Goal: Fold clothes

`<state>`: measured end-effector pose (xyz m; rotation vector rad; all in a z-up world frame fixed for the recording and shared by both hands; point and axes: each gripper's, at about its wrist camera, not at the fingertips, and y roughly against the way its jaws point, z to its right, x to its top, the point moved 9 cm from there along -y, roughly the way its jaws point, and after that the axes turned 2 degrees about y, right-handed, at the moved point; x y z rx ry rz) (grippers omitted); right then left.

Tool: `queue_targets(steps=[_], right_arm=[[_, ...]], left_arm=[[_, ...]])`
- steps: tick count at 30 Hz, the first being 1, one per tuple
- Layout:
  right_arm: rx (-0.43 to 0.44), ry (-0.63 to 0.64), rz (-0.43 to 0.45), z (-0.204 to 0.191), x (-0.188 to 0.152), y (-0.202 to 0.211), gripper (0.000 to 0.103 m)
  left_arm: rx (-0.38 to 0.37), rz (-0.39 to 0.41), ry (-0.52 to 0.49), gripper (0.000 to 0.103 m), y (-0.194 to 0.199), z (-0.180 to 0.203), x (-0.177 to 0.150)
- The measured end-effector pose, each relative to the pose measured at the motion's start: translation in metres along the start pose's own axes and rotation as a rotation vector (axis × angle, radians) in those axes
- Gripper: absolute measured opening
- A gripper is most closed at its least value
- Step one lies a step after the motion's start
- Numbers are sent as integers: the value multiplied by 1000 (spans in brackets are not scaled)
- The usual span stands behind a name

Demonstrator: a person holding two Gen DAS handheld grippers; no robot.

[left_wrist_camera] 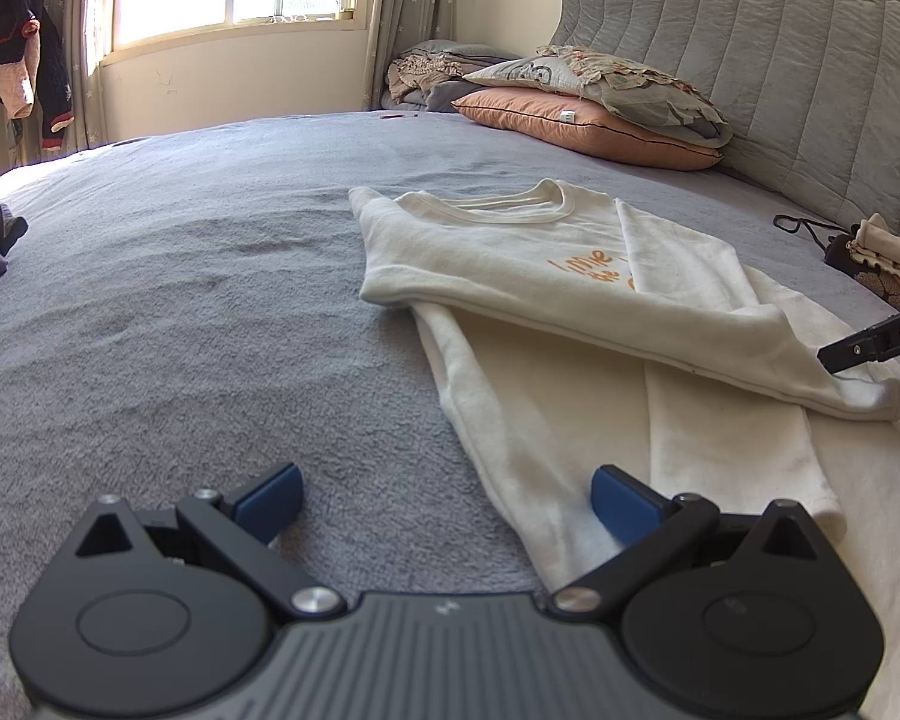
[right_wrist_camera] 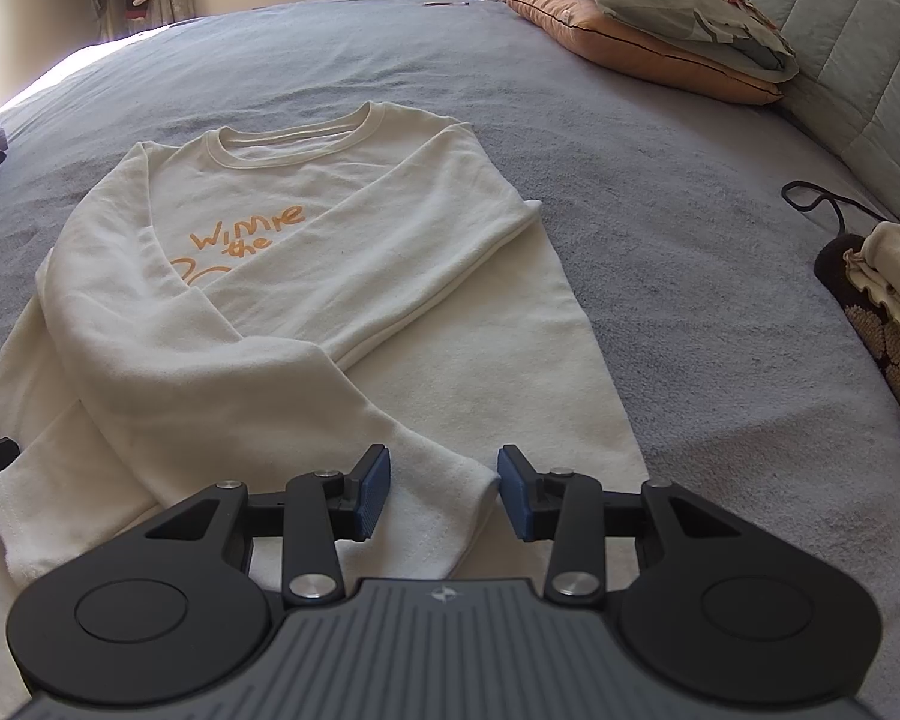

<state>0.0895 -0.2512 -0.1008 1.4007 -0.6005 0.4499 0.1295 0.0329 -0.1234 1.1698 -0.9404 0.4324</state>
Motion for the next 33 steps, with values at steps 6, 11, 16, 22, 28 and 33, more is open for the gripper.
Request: queue_targets(steps=[6, 11, 16, 22, 28, 33], right_arm=[[4, 3, -1, 0, 0, 0, 42], [5, 2, -2, 1, 0, 1, 42], [11, -3, -2, 1, 0, 2, 42], [20, -6, -3, 2, -1, 4, 42], [36, -19, 1, 4, -1, 9, 42], [64, -34, 11, 12, -2, 17, 43]], left_arm=[[0, 0, 0, 103, 0, 0, 0], [0, 0, 0, 103, 0, 0, 0], [0, 0, 0, 103, 0, 0, 0], [0, 0, 0, 103, 0, 0, 0], [0, 0, 0, 103, 0, 0, 0], [0, 0, 0, 103, -1, 0, 0]])
